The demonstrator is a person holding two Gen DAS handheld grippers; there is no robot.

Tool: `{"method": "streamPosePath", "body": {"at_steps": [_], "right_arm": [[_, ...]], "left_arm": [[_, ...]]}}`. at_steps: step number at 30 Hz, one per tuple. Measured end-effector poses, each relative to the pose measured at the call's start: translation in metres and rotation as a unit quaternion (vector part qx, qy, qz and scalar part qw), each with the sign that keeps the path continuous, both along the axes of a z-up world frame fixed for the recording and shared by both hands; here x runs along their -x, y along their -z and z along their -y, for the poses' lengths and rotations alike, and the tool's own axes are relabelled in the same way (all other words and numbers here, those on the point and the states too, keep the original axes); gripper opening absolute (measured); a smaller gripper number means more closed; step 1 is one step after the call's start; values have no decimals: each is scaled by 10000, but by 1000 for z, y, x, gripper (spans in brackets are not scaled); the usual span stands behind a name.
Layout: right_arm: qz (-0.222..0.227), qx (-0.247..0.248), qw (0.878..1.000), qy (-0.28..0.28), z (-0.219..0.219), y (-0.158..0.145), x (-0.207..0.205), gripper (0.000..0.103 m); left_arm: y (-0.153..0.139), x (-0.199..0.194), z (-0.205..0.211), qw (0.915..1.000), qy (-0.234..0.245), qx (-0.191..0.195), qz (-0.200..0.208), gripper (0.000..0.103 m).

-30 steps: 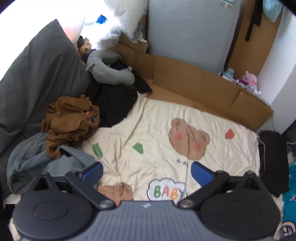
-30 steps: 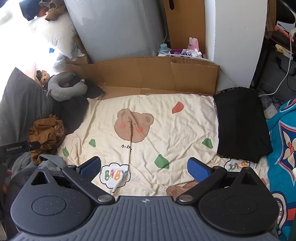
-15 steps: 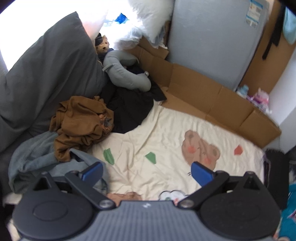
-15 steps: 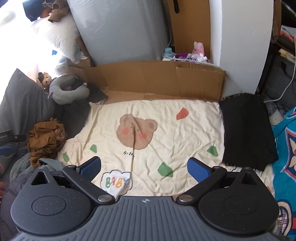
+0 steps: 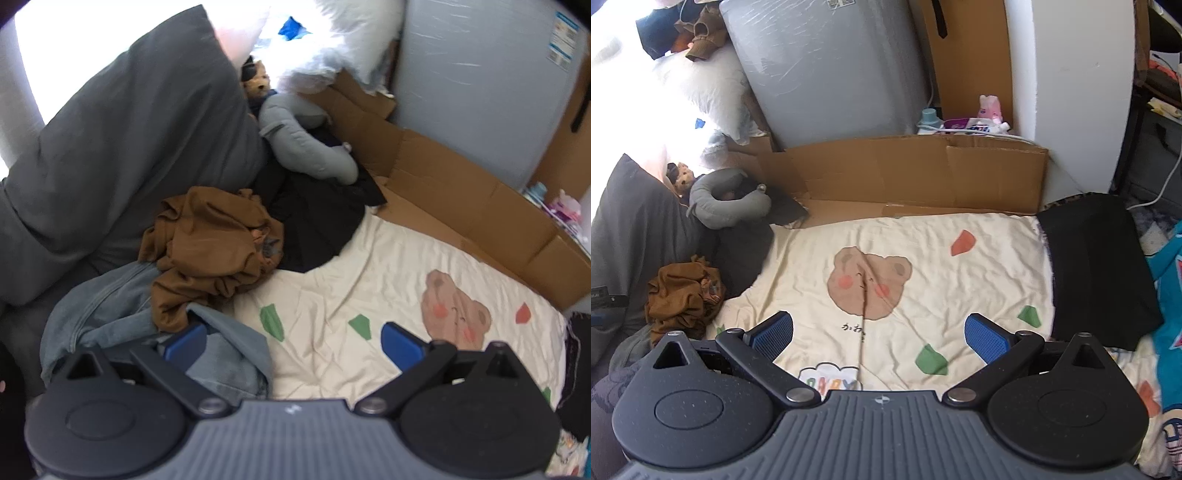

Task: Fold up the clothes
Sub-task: 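Move the left gripper to the brown garment and close on it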

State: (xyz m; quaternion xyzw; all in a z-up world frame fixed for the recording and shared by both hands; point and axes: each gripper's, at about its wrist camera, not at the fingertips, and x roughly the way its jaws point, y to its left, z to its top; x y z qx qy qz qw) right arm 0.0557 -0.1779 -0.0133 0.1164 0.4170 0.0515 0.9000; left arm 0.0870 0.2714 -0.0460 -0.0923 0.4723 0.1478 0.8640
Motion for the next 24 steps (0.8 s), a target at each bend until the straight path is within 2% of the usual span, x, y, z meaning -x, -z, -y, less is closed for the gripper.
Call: {"method": "streamPosePath", "body": {"at_steps": [2, 9, 17, 24], "right_arm": [[1, 5, 10000, -32, -4, 6, -4, 102], [-192, -134, 9996, -175, -12, 23, -21, 102], [-376, -330, 9985, -230, -16, 49, -40, 102], [-523, -281, 9980, -220, -20, 69, -52, 102]], "left_arm": [[4, -3, -9, 10000, -80, 42, -32, 98], [12, -16, -34, 9998, -187, -64, -104, 98], [35, -31, -63, 9988, -431, -41, -235, 98], [50, -46, -91, 9968, -776, 69, -190, 96]]}}
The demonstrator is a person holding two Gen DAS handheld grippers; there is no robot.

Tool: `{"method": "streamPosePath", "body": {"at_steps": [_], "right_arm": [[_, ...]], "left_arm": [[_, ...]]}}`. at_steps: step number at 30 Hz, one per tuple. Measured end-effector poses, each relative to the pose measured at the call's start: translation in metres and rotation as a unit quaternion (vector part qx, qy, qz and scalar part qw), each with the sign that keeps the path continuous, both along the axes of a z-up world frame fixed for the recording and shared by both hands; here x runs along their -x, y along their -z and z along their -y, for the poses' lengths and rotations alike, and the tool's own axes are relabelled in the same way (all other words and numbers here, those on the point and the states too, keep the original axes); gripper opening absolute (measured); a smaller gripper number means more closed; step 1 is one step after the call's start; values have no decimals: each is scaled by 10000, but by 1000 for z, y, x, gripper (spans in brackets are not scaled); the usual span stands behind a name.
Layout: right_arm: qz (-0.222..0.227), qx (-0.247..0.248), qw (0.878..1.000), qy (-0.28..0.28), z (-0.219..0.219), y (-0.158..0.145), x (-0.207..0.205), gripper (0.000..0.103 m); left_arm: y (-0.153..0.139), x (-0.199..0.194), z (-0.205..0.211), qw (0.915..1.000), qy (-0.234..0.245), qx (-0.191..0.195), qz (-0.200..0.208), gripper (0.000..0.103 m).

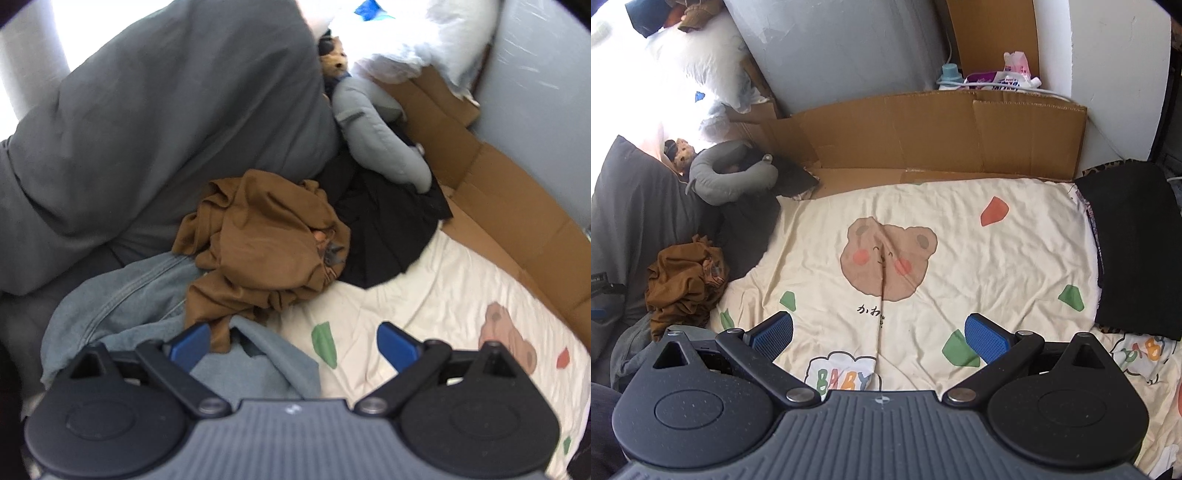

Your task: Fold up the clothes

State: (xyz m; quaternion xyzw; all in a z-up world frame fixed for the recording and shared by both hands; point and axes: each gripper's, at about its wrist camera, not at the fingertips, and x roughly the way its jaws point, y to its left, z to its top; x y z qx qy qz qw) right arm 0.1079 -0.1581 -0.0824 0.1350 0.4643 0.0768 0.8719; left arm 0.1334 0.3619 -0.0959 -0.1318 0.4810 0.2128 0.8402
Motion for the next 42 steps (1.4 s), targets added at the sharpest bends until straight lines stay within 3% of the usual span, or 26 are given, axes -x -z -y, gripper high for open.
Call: {"method": "streamPosePath", "body": {"at_steps": [6, 12, 17, 25, 27, 32, 35, 42], "right_arm": [[-214, 45, 9997, -96, -5, 24, -11, 102], [-302, 174, 9994, -9, -8, 48, -13, 102], [-355, 171, 9992, -28, -8, 64, -10, 102], [-644, 89, 9975, 259, 5, 82, -3, 102], [-685, 122, 9972, 285, 6, 85, -1, 102], [-738, 181, 9968, 236, 4, 86, 1, 102], [-679, 107, 9975, 175, 2, 81, 0, 102], [-578, -43, 9983, 100, -3, 73, 2, 102]], "left_arm": [[19, -18, -23, 10000, -37, -64, 5, 95], [66, -30, -49, 9997, -228, 81, -99, 95], [93, -43, -62, 9994, -139, -211, -227, 95], [111, -68, -91, 9985, -495, -102, -208, 94], [116, -75, -95, 9983, -502, -99, -284, 83], [130, -82, -97, 9955, -695, 369, -525, 12], [130, -75, -94, 9949, -707, 592, -409, 9], [97, -61, -61, 9965, -69, 830, -24, 6]]}}
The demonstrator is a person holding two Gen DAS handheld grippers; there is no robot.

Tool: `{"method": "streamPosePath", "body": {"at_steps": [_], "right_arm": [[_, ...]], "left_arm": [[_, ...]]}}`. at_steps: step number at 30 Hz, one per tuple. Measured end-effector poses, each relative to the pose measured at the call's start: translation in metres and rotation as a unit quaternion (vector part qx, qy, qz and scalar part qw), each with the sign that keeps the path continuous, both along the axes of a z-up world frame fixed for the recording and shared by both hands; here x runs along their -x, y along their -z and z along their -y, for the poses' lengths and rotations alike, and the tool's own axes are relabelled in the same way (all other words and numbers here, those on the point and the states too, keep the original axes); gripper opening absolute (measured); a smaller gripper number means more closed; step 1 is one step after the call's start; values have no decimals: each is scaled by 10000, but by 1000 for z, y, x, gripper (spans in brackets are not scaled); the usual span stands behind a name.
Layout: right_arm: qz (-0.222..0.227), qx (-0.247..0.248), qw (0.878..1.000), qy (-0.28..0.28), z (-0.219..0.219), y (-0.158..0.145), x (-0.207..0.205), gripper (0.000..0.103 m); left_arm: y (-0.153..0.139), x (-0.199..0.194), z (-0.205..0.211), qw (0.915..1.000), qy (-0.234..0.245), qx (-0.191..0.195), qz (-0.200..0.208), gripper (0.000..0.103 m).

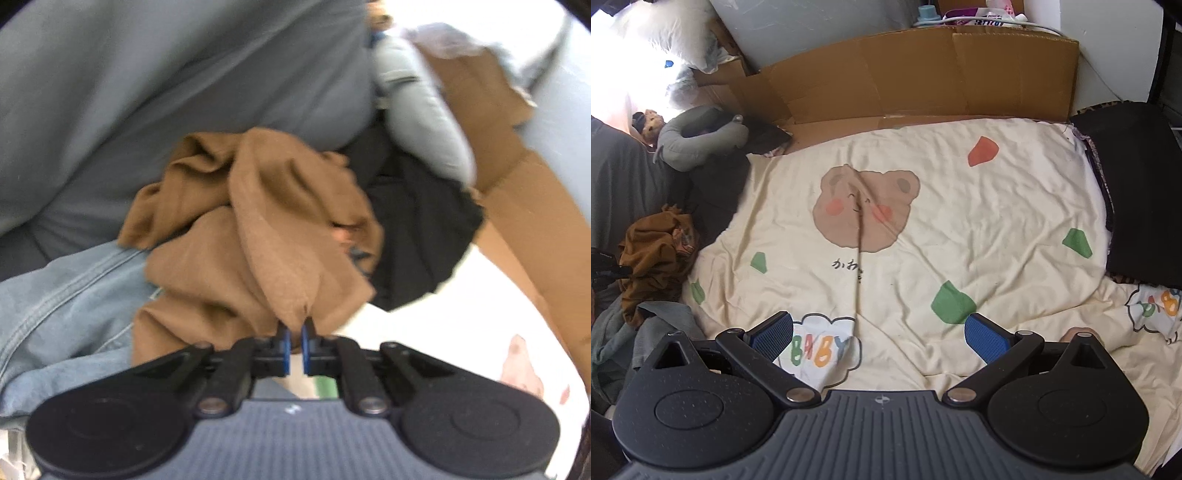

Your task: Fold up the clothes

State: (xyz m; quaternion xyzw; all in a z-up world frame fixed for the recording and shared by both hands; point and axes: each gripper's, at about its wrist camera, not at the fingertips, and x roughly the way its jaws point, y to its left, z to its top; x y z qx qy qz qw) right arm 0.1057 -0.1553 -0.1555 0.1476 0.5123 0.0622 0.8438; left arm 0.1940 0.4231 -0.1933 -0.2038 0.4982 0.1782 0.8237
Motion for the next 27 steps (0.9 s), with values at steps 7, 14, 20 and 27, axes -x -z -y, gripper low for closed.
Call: {"method": "streamPosePath", "body": {"at_steps": [7, 14, 20, 27], "right_arm": [[112, -176, 9998, 6, -2, -7, 3, 102], [268, -407, 9988, 52, -2, -18, 7, 102], [452, -601, 9972, -51, -6, -26, 8, 102], [612, -765, 9951, -151, -11, -35, 9, 102]], "left_arm": [[-52, 15, 40, 9979, 477, 164, 404, 5], [-109, 26, 83, 9919, 931, 324, 806, 5], [-140, 39, 125, 9854, 1320, 469, 972, 4], [-156, 50, 157, 9773, 1634, 736, 1133, 4]]}}
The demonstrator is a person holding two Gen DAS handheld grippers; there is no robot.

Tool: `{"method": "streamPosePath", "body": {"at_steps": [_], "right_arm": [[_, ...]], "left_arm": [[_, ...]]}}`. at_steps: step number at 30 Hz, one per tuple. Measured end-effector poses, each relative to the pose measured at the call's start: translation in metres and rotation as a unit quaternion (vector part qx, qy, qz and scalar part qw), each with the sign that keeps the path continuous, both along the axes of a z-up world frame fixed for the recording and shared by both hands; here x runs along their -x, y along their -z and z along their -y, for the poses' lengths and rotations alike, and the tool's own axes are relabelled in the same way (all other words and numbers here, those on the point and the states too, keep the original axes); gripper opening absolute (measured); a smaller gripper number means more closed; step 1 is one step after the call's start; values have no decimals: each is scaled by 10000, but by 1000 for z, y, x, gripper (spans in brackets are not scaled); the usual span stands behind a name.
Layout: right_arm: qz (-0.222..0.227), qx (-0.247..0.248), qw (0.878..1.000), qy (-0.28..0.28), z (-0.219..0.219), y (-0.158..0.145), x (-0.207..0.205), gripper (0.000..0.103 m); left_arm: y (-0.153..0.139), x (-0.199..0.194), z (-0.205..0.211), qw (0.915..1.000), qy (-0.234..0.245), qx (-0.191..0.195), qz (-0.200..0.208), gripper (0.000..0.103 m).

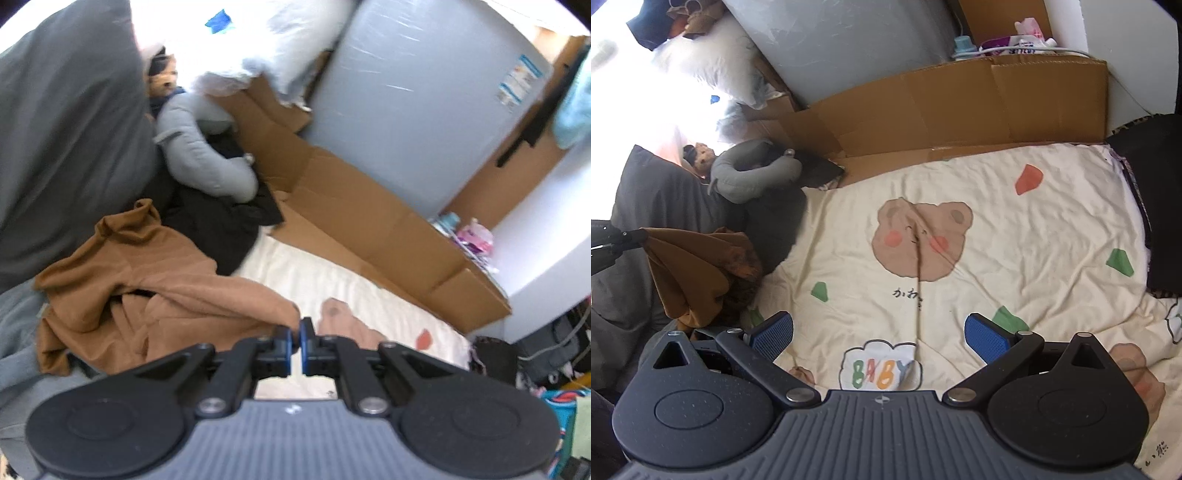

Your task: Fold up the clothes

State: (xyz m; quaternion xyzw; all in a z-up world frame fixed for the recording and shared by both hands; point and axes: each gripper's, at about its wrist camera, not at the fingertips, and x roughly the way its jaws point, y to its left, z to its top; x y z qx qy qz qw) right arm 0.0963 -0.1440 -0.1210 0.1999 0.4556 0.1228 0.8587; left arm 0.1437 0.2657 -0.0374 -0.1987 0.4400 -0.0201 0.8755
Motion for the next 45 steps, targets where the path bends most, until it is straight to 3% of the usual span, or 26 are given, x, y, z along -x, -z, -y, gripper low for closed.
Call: {"method": "streamPosePath", "body": {"at_steps": [16, 22, 29, 38, 40, 43, 45], "right_arm": [[70, -229, 9997, -109, -11, -4, -2, 102], [87, -539, 9985, -45, -19, -7, -9, 102], [307, -751, 9949, -604, -58, -15, -15, 102], [68, -854, 9950, -519, -73, 5, -32, 95], [57, -875, 9945, -569, -78, 10, -37, 90], [-35, -813, 9942, -704, -88, 24, -45, 65], [-136, -806, 9938, -760, -89, 35, -48, 0]], "left_arm": [[-36, -21, 87, 9919, 898, 839, 312, 4], [-56, -22, 107, 9867, 1106, 1092, 466, 4], [-86, -17, 133, 9788, 1367, 1359, 699, 4], [-90, -10, 141, 9708, 1557, 1711, 641, 4], [-90, -8, 141, 9700, 1558, 1762, 618, 4], [-92, -5, 136, 9701, 1494, 1804, 639, 4], [-92, -4, 132, 9707, 1449, 1807, 638, 4]]}}
